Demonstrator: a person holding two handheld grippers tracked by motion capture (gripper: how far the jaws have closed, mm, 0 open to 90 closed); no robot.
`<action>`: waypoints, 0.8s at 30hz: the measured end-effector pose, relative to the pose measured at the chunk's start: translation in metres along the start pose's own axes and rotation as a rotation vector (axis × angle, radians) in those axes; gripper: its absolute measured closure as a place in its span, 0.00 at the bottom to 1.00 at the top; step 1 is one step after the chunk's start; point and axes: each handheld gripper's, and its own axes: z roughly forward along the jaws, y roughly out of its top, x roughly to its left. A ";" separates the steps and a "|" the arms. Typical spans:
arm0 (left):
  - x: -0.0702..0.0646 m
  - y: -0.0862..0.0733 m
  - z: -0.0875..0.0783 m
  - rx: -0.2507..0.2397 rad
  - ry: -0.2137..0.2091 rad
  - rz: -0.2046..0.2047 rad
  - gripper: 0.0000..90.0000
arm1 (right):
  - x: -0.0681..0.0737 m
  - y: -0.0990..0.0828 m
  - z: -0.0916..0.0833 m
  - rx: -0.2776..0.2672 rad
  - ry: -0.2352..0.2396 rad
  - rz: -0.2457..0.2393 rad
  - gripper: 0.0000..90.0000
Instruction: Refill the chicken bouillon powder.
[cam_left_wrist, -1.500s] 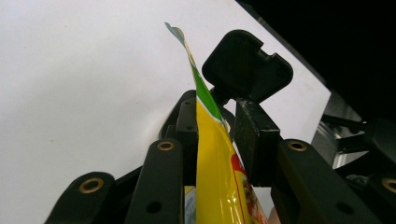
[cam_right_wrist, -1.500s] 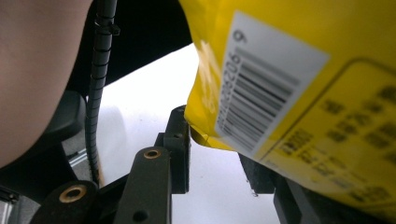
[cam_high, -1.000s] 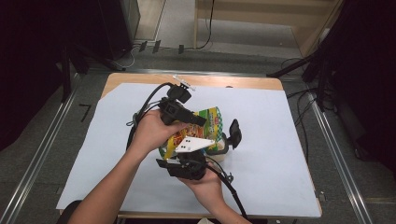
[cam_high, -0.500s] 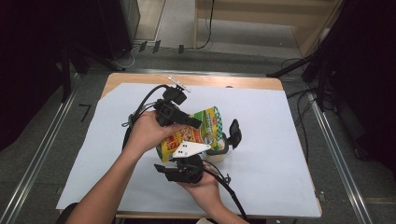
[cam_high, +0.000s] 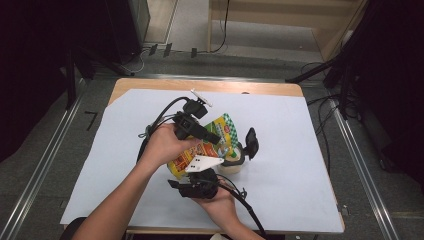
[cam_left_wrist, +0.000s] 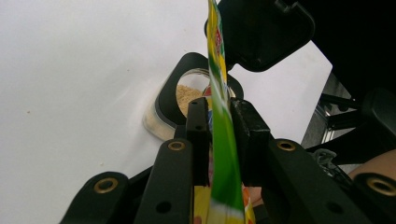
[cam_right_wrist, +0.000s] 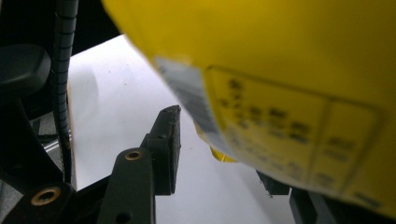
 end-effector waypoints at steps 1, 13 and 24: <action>0.001 0.000 0.000 0.000 -0.001 0.001 0.88 | -0.001 -0.001 0.000 0.001 0.000 0.003 0.63; 0.009 -0.001 0.002 -0.003 -0.043 -0.007 0.90 | -0.002 -0.007 0.006 0.022 -0.009 -0.001 0.56; 0.015 -0.002 0.003 0.001 -0.067 0.003 0.93 | -0.007 -0.018 0.015 0.048 -0.018 0.005 0.55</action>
